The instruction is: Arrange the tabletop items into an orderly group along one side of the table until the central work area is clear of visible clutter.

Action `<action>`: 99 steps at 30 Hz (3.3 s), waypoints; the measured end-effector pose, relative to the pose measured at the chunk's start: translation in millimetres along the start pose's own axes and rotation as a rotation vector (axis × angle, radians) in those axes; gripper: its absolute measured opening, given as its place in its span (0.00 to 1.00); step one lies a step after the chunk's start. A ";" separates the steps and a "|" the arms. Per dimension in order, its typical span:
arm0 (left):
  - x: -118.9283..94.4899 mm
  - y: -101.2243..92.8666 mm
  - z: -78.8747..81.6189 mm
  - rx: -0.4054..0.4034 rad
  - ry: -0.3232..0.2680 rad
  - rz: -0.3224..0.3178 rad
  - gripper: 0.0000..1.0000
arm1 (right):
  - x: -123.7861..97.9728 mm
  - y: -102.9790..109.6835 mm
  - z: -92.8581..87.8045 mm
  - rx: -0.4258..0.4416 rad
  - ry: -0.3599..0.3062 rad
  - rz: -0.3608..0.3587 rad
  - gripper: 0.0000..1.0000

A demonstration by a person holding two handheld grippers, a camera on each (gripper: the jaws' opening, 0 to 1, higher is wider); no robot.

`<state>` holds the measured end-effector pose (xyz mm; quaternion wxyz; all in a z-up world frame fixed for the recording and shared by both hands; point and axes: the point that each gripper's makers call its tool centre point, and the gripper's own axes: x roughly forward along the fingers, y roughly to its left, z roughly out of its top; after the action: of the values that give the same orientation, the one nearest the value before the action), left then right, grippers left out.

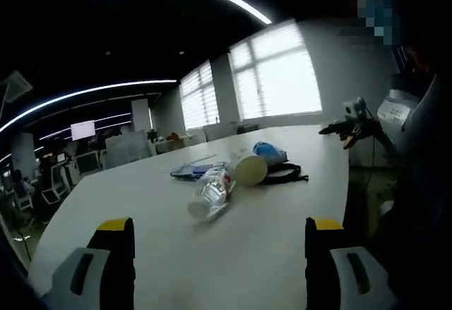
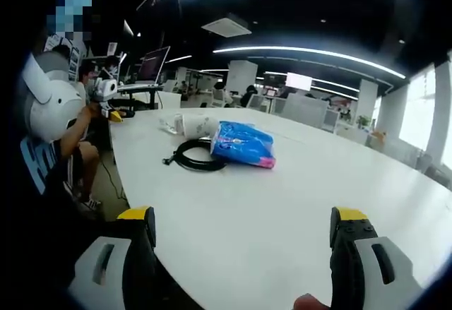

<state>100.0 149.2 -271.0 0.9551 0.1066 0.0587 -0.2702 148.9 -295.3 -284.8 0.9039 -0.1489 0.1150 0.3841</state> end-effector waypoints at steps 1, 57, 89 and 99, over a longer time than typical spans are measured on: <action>0.0 0.0 -0.1 -0.001 0.000 -0.002 1.00 | -0.2 -0.7 -0.8 0.001 0.003 -0.003 1.00; 38.9 -1.6 -11.8 -0.027 0.010 -0.080 0.92 | 3.1 7.6 -7.7 0.008 0.003 0.019 1.00; 66.2 13.0 -23.2 -0.026 0.104 -0.098 0.54 | 1.5 7.7 -10.7 -0.004 -0.001 0.020 1.00; 78.1 20.4 -19.8 -0.029 0.084 -0.082 0.42 | 2.9 9.4 -13.6 -0.014 0.001 0.031 1.00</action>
<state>175.9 131.5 -299.9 0.9413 0.1017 0.1069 -0.3037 142.8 -292.0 -300.1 0.8968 -0.1535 0.1154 0.3987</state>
